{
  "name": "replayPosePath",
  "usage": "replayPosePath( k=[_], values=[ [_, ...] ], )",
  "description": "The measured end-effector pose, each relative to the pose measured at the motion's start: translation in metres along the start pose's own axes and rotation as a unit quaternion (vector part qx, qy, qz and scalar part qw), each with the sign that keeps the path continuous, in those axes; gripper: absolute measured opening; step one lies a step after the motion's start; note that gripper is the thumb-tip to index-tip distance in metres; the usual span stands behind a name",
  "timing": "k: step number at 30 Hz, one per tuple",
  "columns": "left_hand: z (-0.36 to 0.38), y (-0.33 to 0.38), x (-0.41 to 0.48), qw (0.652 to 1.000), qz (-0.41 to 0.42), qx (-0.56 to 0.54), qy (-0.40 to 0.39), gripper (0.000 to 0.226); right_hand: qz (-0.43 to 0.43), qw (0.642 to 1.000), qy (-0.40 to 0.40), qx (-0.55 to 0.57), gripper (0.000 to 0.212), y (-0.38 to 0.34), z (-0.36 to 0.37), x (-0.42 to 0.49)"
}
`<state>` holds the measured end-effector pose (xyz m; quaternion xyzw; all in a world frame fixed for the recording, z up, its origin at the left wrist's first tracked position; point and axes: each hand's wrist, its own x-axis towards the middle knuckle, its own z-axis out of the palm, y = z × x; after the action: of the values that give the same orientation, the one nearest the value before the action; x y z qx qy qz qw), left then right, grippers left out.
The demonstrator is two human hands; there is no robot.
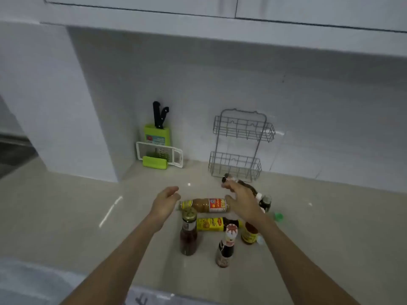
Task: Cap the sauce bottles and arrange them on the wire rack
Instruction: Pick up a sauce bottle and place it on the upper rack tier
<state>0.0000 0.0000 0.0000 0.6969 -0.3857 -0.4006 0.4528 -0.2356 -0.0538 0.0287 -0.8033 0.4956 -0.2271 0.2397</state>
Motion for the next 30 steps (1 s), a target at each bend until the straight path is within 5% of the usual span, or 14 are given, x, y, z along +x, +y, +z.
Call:
replayPosePath(
  k=[11, 19, 27, 30],
  values=[
    [0.02, -0.043, 0.08, 0.985, -0.138, 0.065, -0.085, 0.064, 0.062, 0.971, -0.212, -0.094, 0.061, 0.055, 0.06, 0.077],
    [0.044, -0.058, 0.097, 0.98, -0.187, 0.044, -0.059, 0.068, -0.016, 0.928, -0.31, -0.207, 0.075, 0.074, 0.095, 0.113],
    [0.044, -0.069, 0.106, 0.98, -0.193, -0.026, -0.027, 0.075, -0.046, 0.907, -0.306, -0.286, 0.066, 0.097, 0.128, 0.13],
    [0.041, -0.066, 0.113, 0.981, -0.177, -0.078, 0.0, 0.051, -0.037, 0.921, -0.29, -0.257, 0.07, 0.101, 0.126, 0.136]
  ],
)
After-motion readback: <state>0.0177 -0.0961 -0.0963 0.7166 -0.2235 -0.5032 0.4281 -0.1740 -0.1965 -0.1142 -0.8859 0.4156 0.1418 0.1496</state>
